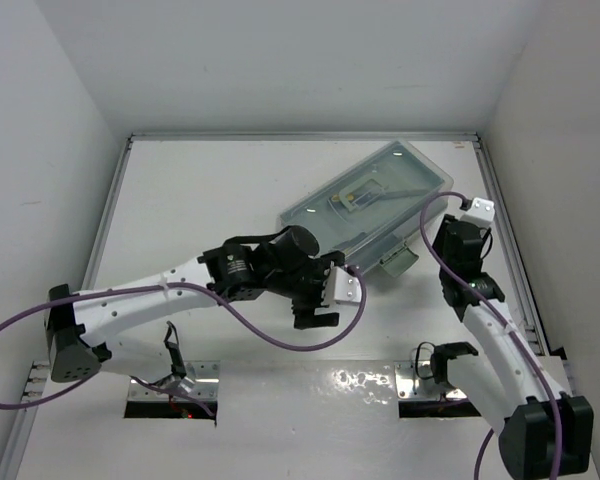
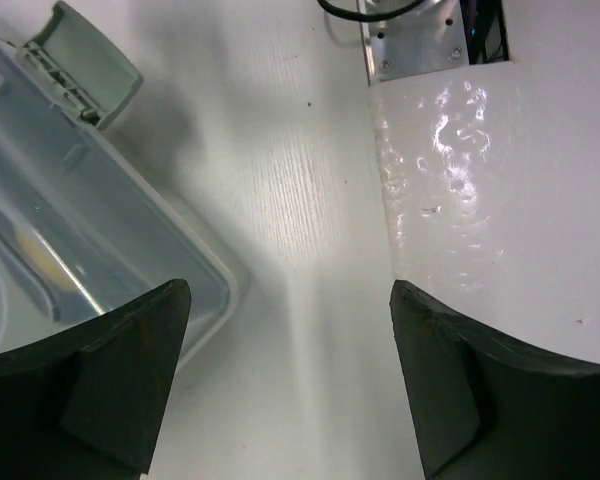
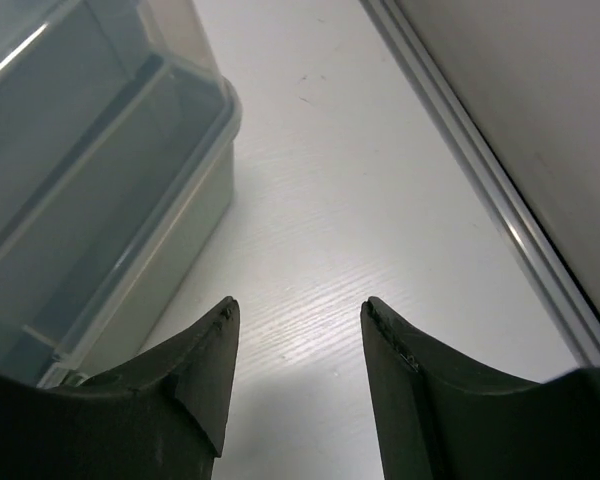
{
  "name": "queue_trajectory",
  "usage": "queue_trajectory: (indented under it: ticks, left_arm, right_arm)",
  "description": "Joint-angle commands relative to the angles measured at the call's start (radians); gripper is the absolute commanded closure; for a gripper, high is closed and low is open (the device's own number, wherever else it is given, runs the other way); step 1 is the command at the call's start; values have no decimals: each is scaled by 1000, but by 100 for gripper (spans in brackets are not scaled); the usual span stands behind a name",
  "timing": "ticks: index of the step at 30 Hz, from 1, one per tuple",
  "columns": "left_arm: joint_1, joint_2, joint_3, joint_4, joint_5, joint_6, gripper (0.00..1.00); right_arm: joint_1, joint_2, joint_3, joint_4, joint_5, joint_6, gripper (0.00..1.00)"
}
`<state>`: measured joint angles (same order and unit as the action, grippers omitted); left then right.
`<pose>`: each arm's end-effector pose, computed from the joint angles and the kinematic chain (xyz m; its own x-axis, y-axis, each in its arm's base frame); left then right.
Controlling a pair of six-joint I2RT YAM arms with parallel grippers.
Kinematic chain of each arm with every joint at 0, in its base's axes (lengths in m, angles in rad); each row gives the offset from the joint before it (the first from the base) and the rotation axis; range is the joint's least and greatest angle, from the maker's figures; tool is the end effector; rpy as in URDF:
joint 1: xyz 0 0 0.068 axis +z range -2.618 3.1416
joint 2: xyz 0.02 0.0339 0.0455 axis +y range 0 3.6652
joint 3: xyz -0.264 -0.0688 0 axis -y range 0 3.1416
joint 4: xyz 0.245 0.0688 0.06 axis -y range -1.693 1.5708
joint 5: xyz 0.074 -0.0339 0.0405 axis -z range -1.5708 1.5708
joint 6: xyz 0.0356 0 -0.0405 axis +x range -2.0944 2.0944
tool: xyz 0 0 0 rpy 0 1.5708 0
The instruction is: Sort the tools into containers
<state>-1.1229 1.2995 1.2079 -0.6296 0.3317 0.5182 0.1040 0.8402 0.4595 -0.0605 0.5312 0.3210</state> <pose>0.1106 -0.2570 0.3341 0.2262 0.6106 -0.7589 0.9740 -0.1306 0.1852 0.1891 0.0016 0.2301 -0.2875 0.2435 -0.9263 0.4814 0.8728 0.0800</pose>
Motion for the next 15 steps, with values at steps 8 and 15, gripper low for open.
queue_trajectory:
  ticks: [8,15]
  left_arm:
    - [70,3,278,70,-232,-174,17]
    - [540,203,478,85,-68,-331,19]
  right_arm:
    - [-26,68,-2,25,-74,-51,51]
    - [-88,221,39,102,-172,-48,68]
